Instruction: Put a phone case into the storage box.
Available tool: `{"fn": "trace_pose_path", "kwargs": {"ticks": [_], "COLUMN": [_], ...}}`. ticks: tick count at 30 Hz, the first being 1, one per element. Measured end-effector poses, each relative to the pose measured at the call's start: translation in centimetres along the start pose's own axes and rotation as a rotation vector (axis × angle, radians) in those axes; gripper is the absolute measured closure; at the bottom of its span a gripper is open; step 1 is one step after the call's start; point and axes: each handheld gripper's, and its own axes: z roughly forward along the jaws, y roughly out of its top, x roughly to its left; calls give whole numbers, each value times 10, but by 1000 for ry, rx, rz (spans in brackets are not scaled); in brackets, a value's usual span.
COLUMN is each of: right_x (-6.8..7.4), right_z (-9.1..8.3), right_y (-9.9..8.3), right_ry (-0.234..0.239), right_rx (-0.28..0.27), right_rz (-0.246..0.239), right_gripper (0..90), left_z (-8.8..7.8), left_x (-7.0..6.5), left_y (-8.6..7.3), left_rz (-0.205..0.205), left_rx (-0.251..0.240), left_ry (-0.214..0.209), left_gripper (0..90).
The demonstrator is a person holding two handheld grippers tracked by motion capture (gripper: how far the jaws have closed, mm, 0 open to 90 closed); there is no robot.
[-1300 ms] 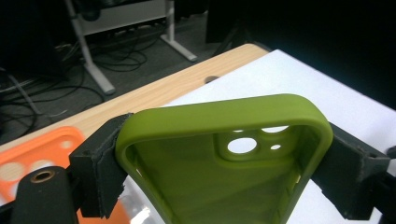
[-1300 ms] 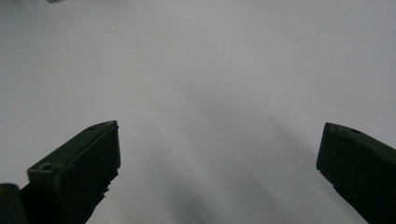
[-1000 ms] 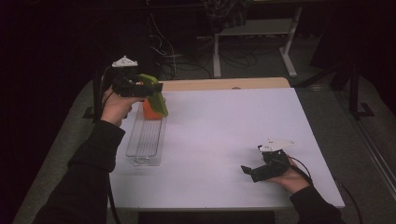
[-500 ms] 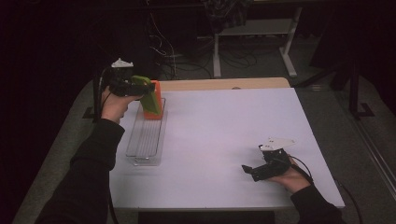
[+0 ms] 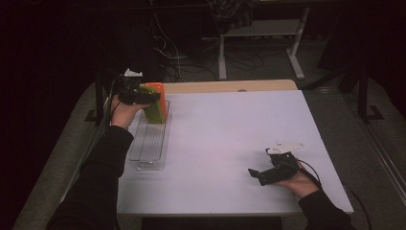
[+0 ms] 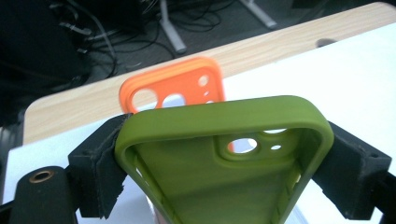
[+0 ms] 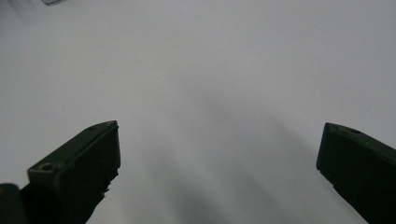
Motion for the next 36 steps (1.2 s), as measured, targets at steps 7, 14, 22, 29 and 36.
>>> {"fn": "trace_pose_path", "kwargs": {"ticks": [7, 14, 22, 29, 36], "right_x": [0, 0, 0, -1, -1], "right_z": [-1, -1, -1, -1, -2], "right_y": [1, 1, 1, 1, 1], "right_ry": [3, 9, 13, 13, 17], "right_rx": [-8, -9, -11, -12, -16], "right_rz": [2, 3, 2, 1, 7], "right_gripper": [0, 0, 0, 0, 0], "left_z": [11, 19, 27, 35, 39], "left_x": [2, 1, -2, -5, -3], "left_y": [-8, -12, -12, -12, -14], "left_rz": [-22, -23, -16, -11, -38], "left_rx": [14, 15, 10, -6, -7], "left_ry": [24, 42, 70, 62, 44], "left_gripper": [131, 128, 123, 108, 73]}}
